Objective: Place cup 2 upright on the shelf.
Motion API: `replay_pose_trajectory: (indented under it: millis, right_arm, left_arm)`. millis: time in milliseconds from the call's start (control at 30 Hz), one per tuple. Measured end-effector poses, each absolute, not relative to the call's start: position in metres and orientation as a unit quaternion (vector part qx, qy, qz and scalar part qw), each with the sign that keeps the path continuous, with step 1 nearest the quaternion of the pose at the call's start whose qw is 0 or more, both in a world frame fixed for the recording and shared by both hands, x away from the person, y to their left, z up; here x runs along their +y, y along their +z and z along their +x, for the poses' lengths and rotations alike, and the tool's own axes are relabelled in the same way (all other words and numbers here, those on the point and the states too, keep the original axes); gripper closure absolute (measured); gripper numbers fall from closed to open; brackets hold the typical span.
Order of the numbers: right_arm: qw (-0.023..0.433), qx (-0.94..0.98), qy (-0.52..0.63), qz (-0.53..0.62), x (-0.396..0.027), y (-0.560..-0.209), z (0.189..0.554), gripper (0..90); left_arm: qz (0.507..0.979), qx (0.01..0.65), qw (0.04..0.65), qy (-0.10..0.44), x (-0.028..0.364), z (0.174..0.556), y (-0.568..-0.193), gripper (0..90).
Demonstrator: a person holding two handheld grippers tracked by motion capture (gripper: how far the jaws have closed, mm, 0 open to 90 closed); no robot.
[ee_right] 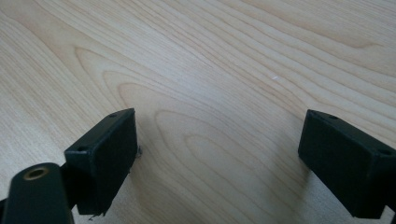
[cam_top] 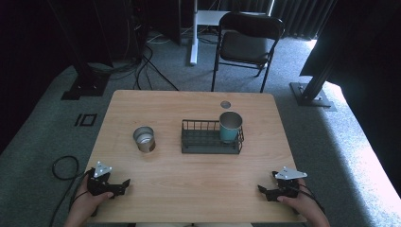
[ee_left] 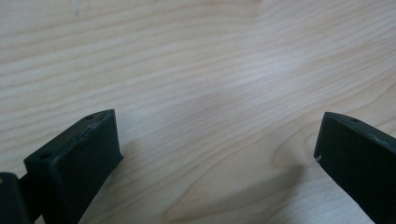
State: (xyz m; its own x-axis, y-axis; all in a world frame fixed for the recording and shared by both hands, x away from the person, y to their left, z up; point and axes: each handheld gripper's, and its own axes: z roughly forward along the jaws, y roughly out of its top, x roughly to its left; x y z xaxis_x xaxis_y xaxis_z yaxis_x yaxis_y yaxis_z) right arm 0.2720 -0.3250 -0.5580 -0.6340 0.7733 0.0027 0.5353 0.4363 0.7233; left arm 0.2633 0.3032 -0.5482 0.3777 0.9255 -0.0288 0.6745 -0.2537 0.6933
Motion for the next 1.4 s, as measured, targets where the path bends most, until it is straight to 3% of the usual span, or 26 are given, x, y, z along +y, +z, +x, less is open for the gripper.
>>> replay_pose_trajectory:
  millis: [1400]
  right_arm:
    - [0.167, 0.831, 0.356, 0.394, -0.325, -0.558, 0.272, 11.3]
  left_arm:
    - [0.729, 0.485, 0.416, 0.245, 0.261, 0.32, -0.519, 1.0]
